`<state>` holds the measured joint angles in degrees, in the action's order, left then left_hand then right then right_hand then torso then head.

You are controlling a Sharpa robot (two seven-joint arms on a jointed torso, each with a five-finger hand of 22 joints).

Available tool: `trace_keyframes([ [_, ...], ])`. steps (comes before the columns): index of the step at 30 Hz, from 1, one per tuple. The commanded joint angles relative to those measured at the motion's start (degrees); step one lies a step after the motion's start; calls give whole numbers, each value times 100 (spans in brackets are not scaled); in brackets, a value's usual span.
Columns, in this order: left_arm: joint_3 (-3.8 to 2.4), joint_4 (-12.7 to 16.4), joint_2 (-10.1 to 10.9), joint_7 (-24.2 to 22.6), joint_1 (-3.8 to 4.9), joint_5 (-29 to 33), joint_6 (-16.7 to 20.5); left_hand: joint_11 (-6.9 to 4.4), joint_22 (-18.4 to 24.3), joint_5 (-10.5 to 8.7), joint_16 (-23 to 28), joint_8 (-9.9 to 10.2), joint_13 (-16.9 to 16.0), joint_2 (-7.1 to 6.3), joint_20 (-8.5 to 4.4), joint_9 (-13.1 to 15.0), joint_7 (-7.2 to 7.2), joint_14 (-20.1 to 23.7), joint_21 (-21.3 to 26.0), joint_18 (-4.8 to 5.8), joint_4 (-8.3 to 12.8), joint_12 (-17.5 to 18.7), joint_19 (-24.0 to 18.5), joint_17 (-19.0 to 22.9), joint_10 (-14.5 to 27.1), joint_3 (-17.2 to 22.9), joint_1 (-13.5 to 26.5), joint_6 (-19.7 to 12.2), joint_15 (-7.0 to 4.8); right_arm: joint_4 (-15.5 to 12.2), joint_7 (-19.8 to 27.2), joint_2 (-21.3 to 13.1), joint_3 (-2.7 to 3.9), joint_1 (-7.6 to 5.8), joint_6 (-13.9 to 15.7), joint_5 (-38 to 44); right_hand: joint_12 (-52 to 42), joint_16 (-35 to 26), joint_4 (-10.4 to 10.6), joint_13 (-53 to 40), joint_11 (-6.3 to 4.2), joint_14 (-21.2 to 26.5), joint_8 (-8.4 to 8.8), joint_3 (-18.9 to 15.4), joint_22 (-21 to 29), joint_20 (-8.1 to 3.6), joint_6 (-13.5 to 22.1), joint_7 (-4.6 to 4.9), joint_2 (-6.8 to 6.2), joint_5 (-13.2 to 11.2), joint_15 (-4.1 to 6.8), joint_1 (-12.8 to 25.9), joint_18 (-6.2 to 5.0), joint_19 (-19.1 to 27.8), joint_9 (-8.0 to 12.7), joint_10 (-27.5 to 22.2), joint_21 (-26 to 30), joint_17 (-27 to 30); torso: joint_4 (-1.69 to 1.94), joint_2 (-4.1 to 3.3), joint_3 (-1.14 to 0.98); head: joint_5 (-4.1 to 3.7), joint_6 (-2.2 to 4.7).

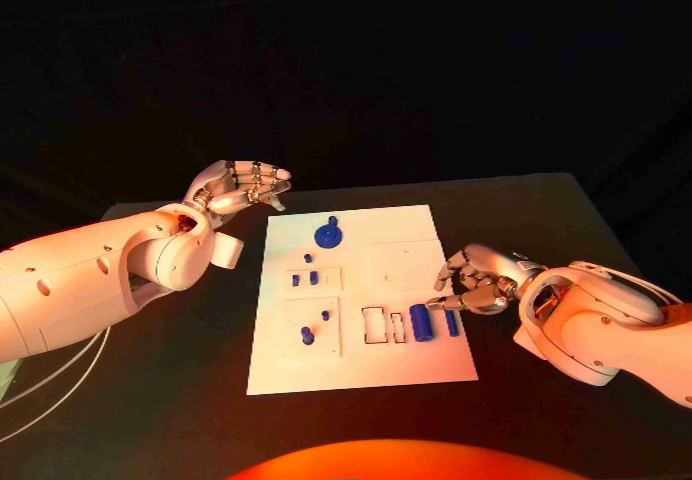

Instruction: Assemble the parts on the task board

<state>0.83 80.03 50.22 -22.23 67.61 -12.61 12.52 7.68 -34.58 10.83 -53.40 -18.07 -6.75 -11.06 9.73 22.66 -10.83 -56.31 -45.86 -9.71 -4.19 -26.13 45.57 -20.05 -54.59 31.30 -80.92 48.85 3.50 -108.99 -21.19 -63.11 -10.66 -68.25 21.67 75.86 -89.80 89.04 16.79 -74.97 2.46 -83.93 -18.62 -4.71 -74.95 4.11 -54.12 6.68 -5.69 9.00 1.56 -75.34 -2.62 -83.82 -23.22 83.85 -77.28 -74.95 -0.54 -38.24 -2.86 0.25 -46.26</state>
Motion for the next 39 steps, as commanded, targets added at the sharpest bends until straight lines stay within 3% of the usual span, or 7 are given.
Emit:
trace_keyframes([
  [1,-3,17,5,-101,-4,35,-73,-9,-7,-7,26,34,6,-25,-3,-5,-37,-8,-16,-63,-3,19,-4,-8,-34,-30,-21,18,27,9,-405,80,-7,122,-126,422,-20,33,21,-1503,-31,-555,-47,-19,-1195,-26,-53,-18,3,11,37,193,56,-393,4,615,-85,-1259,4,-5,3,-10,-10],
  [7,-3,32,35,-98,-6,36,-70,-10,-4,-5,29,35,7,-22,-1,-4,-36,-5,-9,-63,-11,20,-9,-9,-38,-33,-13,21,28,52,-560,173,-10,251,-156,500,-20,44,22,-1503,-48,-563,-76,-23,-1239,-37,-69,-29,-11,17,47,529,75,-416,15,615,-205,-1303,13,-8,6,-39,4],
  [15,-3,41,51,-92,-6,37,-79,-10,-4,-5,29,35,7,-22,-1,-4,-36,-5,-9,-63,-11,20,-9,-9,-38,-33,-13,21,28,115,-809,361,-11,331,-181,582,-20,45,25,-1503,-94,-565,-203,-19,-1264,-61,-198,-86,-56,33,83,949,83,-426,-10,615,-260,-1311,-8,-6,-1,-1,-20],
  [24,-3,46,64,-73,-6,38,-97,-10,-3,-3,30,36,7,-20,1,-4,-36,-3,-4,-63,-17,21,-12,-10,-41,-35,-8,23,28,238,-1149,553,-11,451,-589,727,-20,40,28,-1503,-121,-561,-274,-15,-1257,-79,-253,-115,-126,41,105,1061,77,-418,-27,615,-223,-1297,5,-8,2,20,-48],
  [33,-3,54,87,-48,-6,38,-112,-10,-1,-2,31,37,8,-19,2,-4,-36,-1,-1,-63,-22,22,-14,-11,-42,-36,-3,24,29,289,-1348,647,-11,537,-955,995,-20,45,22,-1503,-148,-566,-357,3,-1263,-95,-318,-147,-178,50,126,1046,80,-420,-52,615,-243,-1321,-8,-2,2,39,-73],
  [37,-3,55,90,-42,-6,38,-118,-10,0,-2,33,38,9,-19,3,-4,-35,2,3,-63,-24,24,-17,-11,-41,-38,-1,24,29,282,-1369,683,-11,549,-926,1072,-20,46,15,-1503,-167,-568,-414,52,-1266,-112,-318,-165,-206,47,144,865,82,-421,-63,615,-254,-1328,-9,-3,1,29,-73],
  [39,-3,55,91,-39,-6,38,-121,-10,0,-2,33,38,9,-19,3,-4,-35,2,3,-63,-24,24,-17,-11,-41,-38,-1,24,29,275,-1373,694,-11,552,-881,1095,-20,46,5,-1503,-178,-568,-462,139,-1266,-125,-304,-175,-178,31,155,576,83,-420,-68,615,-251,-1330,-9,-3,1,29,-73],
])
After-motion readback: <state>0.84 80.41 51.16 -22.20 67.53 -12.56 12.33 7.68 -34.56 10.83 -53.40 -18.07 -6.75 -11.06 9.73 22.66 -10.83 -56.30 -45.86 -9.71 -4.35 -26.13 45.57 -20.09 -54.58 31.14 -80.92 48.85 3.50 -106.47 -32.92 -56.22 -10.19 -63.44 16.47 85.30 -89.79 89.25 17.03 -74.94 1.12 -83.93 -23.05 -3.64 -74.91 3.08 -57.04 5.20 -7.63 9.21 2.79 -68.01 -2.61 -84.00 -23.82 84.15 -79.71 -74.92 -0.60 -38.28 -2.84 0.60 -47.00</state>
